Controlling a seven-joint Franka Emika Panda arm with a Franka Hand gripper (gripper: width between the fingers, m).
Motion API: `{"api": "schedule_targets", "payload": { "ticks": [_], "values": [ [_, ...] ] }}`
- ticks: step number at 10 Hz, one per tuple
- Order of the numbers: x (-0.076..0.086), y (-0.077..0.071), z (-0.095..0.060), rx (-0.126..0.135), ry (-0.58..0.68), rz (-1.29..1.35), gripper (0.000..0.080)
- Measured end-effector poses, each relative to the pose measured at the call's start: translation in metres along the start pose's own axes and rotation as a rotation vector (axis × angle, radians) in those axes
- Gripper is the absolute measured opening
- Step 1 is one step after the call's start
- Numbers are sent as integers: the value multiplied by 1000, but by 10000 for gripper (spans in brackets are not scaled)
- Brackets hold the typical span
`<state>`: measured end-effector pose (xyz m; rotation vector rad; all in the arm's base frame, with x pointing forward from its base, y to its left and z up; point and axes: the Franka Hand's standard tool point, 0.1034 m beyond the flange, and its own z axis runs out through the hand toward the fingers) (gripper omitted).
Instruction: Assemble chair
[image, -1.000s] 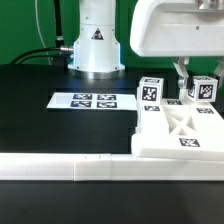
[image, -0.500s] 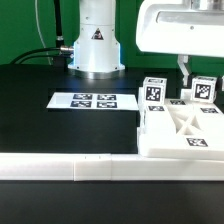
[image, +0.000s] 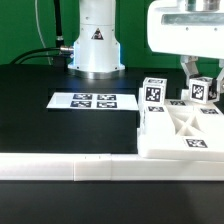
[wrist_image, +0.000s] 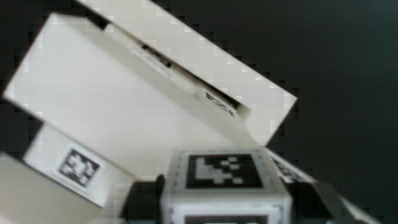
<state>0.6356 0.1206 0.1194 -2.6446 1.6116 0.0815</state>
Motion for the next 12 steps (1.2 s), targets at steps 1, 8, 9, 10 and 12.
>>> {"api": "schedule_targets", "payload": {
  "ticks": [1, 8, 9, 10, 12],
  "values": [
    [2, 0, -2, -55, 0, -7, 285],
    [0, -6, 1, 6, 25, 327, 285],
    [0, -6, 2, 5, 25, 327, 397],
    [0, -6, 2, 5, 25, 324, 539],
    [0, -5, 2, 3, 25, 289, 626]
  ]
}}
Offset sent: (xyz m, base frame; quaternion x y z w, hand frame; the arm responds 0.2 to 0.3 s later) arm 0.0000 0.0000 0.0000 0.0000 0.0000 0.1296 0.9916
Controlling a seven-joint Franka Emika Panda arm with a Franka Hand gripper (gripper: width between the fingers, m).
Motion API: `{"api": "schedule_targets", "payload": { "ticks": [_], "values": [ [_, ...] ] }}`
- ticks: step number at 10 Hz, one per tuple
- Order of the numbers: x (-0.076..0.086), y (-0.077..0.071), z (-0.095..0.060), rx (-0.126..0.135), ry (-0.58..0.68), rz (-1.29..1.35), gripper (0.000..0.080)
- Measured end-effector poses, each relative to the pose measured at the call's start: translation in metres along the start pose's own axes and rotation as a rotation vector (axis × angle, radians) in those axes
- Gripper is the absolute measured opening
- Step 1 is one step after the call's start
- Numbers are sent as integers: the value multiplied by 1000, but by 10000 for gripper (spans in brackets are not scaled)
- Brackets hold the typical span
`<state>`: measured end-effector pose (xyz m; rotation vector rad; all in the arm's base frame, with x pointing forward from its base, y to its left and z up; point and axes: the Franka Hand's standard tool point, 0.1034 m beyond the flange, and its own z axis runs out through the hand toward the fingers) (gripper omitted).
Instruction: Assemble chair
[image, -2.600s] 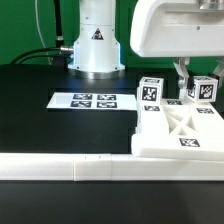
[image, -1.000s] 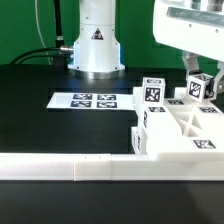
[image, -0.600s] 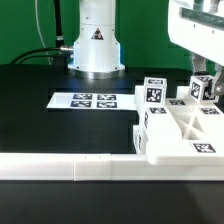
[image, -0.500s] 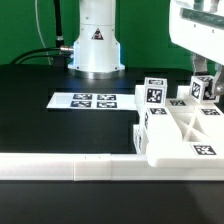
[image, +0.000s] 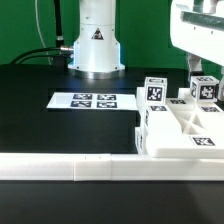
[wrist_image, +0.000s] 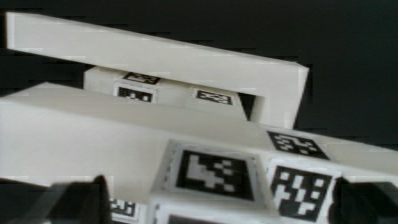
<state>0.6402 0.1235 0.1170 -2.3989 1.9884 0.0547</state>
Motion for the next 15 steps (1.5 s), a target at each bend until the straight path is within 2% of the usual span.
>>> {"api": "schedule_targets", "payload": {
  "ticks": [3, 8, 10, 11, 13, 15],
  "values": [
    [-8, -2, -4, 2, 12, -267, 648],
    [-6, -2, -3, -2, 15, -626, 649],
    [-3, -1, -8, 20, 28, -899, 649],
    [0, -2, -8, 43, 50, -1059, 649],
    [11, 1, -12, 48, 65, -1245, 649],
    [12, 2, -11, 40, 70, -1375, 649]
  ]
}}
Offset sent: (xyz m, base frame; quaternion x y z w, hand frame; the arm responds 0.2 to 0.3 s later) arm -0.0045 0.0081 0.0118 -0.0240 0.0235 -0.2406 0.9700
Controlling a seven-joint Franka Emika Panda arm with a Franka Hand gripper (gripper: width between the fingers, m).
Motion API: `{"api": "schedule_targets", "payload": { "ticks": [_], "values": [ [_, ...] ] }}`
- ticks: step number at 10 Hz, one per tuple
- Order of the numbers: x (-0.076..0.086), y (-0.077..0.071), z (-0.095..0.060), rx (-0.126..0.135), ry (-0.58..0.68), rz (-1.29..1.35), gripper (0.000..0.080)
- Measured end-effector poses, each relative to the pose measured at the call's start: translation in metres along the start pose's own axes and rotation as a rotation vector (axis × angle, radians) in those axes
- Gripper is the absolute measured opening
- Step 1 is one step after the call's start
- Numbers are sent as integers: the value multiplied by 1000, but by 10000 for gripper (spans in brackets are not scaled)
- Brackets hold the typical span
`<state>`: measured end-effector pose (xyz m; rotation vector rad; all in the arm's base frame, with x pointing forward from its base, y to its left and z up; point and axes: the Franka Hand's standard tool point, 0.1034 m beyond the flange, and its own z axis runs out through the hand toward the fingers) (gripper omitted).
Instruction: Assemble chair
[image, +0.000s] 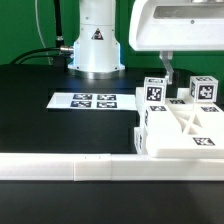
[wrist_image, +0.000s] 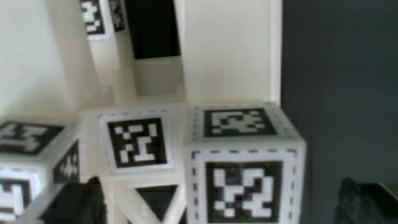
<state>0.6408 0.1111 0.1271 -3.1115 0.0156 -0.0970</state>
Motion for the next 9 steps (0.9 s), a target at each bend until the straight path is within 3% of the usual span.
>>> {"api": "schedule_targets", "payload": {
  "ticks": [4, 6, 8, 9],
  "values": [
    [-4, -13, 7, -1, -10, -46, 649],
    [-4, -11, 6, -1, -10, -44, 649],
    [-4, -7, 7, -2, -9, -44, 389],
    [-4, -7, 7, -2, -9, -43, 389]
  ]
}}
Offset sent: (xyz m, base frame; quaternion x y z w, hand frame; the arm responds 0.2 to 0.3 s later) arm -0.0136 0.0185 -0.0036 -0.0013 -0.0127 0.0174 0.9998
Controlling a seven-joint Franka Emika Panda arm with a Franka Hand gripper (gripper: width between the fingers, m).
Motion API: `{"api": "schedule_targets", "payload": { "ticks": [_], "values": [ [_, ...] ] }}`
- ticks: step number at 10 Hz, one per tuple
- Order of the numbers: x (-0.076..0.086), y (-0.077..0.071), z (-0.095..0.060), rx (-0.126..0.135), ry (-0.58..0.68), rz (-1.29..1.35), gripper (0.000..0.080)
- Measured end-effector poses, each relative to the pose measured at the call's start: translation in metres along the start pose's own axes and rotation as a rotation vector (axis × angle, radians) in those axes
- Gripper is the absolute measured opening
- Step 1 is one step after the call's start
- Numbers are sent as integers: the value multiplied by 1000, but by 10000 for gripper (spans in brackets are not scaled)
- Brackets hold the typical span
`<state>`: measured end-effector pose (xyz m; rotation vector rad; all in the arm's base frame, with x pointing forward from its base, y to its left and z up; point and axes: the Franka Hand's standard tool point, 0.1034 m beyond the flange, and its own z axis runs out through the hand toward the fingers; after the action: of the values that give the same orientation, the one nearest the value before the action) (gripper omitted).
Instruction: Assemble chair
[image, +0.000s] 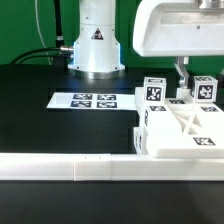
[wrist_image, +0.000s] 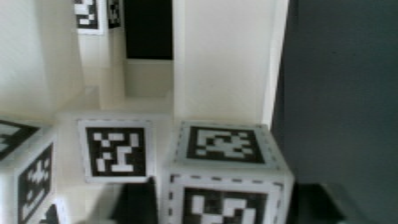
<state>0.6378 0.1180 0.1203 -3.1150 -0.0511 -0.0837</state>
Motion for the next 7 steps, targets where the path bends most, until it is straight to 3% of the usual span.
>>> {"api": "schedule_targets", "payload": {
  "ticks": [1, 4, 7],
  "values": [
    [0, 0, 0, 0, 0, 0, 284],
    [0, 0, 0, 2, 1, 45, 284],
    [-4, 0, 0, 17, 13, 400, 284]
  ]
}}
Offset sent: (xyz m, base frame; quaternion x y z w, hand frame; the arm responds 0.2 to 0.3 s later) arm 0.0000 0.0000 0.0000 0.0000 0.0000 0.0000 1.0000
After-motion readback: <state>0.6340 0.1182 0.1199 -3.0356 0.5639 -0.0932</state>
